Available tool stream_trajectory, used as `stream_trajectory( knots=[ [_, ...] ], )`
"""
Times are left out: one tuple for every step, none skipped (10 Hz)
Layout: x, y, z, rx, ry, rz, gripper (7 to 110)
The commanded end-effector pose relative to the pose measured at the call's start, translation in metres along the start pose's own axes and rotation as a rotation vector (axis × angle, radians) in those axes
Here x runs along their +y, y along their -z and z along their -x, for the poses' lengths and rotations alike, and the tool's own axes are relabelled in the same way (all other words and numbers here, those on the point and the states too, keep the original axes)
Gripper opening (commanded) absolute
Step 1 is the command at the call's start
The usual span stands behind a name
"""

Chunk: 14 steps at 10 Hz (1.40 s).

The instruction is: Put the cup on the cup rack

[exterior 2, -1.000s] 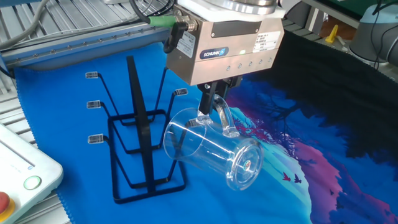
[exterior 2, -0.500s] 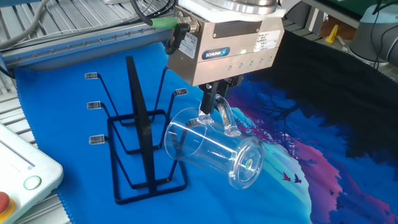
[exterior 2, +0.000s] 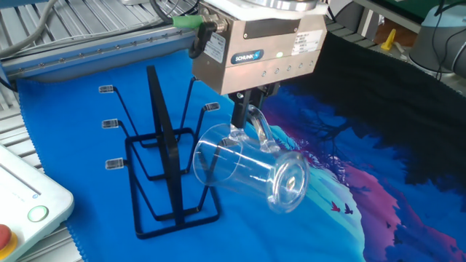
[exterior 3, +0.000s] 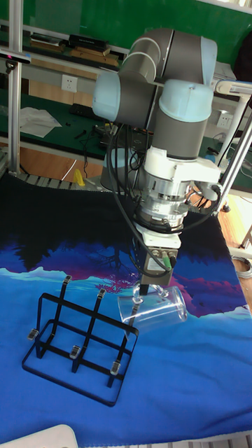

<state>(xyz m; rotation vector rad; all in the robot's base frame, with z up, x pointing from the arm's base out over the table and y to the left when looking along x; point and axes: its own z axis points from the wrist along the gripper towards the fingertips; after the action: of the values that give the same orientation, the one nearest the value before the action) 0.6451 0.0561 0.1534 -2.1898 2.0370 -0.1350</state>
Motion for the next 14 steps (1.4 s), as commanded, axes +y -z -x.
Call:
stream_trajectory(
  knots=[
    [-0.001,0.004,-0.011,-0.021,0.011,0.003,7],
    [-0.001,0.004,-0.014,-0.016,0.015,0.004,7],
    [-0.002,0.003,-0.014,-0.021,0.016,0.003,7],
    [-0.001,0.003,-0.015,-0.021,0.016,0.005,7],
    [-0.002,0.003,-0.016,-0.018,0.017,0.003,7],
    [-0.002,0.003,-0.018,-0.016,0.017,0.004,7],
    [-0.002,0.003,-0.021,-0.016,0.018,0.002,7],
    [-0.002,0.004,-0.022,-0.016,0.018,0.002,7],
    [-0.002,0.004,-0.023,-0.016,0.02,0.002,7],
    [-0.002,0.004,-0.024,-0.016,0.021,0.002,7],
    [-0.002,0.005,-0.025,-0.016,0.021,0.002,7],
    [-0.002,0.006,-0.028,-0.008,0.023,0.001,7],
    [-0.003,0.006,-0.03,-0.005,0.026,-0.003,7],
    [-0.003,0.006,-0.031,-0.003,0.028,-0.003,7]
  ],
)
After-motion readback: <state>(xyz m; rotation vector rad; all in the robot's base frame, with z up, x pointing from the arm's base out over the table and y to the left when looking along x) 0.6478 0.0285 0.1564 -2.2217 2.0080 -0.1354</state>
